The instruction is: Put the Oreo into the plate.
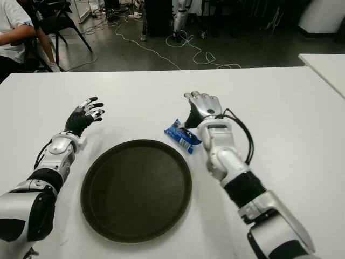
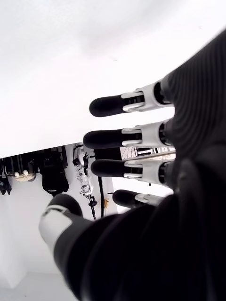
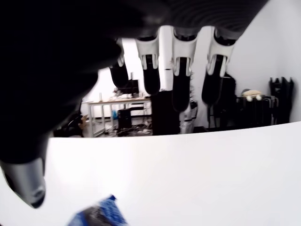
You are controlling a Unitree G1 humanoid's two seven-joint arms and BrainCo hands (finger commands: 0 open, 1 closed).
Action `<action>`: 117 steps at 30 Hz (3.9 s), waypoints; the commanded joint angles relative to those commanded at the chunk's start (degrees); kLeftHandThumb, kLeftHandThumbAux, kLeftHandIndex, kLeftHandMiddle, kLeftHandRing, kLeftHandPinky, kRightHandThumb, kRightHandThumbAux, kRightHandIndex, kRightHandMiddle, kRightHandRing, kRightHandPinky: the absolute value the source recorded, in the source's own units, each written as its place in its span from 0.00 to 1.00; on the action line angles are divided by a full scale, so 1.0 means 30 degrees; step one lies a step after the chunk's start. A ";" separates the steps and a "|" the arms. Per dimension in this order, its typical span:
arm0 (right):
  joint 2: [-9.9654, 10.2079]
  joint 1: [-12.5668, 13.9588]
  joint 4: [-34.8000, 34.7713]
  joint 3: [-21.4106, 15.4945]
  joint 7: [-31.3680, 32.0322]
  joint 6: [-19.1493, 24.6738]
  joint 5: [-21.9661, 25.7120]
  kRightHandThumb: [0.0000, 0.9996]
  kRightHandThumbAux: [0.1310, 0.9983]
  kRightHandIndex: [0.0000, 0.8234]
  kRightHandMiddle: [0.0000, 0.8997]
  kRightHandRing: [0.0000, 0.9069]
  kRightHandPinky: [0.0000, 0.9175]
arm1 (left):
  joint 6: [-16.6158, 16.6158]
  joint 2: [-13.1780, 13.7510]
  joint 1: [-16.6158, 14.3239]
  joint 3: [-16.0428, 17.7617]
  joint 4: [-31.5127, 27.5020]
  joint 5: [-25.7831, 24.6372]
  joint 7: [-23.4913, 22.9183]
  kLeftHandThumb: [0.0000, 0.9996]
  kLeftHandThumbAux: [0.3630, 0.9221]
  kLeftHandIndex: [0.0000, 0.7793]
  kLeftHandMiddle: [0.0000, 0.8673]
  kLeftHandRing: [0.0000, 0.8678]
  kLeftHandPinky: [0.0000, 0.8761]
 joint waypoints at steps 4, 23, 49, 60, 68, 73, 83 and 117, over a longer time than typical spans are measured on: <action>0.0155 -0.0021 -0.0187 0.0201 0.0392 0.0580 -0.0422 0.00 0.52 0.17 0.21 0.26 0.31 | 0.0003 0.0007 0.0000 0.0009 -0.0003 -0.0012 -0.0010 0.10 0.58 0.16 0.25 0.26 0.27; 0.0375 0.0087 -0.0732 0.0607 0.1078 0.1535 -0.1418 0.00 0.52 0.18 0.22 0.29 0.36 | -0.0100 0.0049 0.0015 -0.0010 -0.0024 0.0015 -0.0002 0.10 0.62 0.14 0.24 0.24 0.26; 0.1453 -0.0486 0.3414 0.0733 -0.0610 0.0326 -0.0670 0.00 0.51 0.21 0.24 0.30 0.37 | -0.0258 0.0036 0.0047 -0.0031 -0.0028 -0.0162 -0.0022 0.12 0.63 0.16 0.25 0.26 0.28; 0.1815 -0.1209 0.5961 0.0623 -0.1674 -0.0339 -0.0036 0.00 0.53 0.25 0.26 0.31 0.37 | -0.0281 0.0025 0.0067 0.0005 -0.0054 -0.0221 -0.0100 0.12 0.59 0.15 0.24 0.26 0.28; 0.1919 -0.1565 0.6817 0.0758 -0.1986 -0.0408 0.0282 0.00 0.53 0.22 0.23 0.29 0.36 | -0.0250 0.0058 0.0071 -0.0103 -0.0061 -0.0082 0.0032 0.12 0.62 0.15 0.24 0.25 0.26; 0.2022 -0.1730 0.7103 0.0815 -0.1757 -0.0249 0.0368 0.00 0.53 0.22 0.23 0.29 0.37 | -0.0198 0.0073 0.0051 -0.0124 -0.0050 -0.0089 0.0038 0.11 0.61 0.16 0.25 0.25 0.27; 0.2192 -0.1986 0.7773 0.0827 -0.1907 -0.0290 0.0663 0.00 0.52 0.22 0.23 0.29 0.37 | -0.0435 0.0087 0.0120 -0.0066 -0.0123 -0.0195 -0.0223 0.12 0.60 0.15 0.24 0.25 0.27; 0.2165 -0.2472 0.9712 0.0726 -0.3791 -0.1551 0.1796 0.00 0.58 0.27 0.26 0.32 0.41 | -0.0174 0.0041 0.0067 -0.0107 -0.0109 -0.0199 0.0010 0.11 0.63 0.15 0.25 0.25 0.27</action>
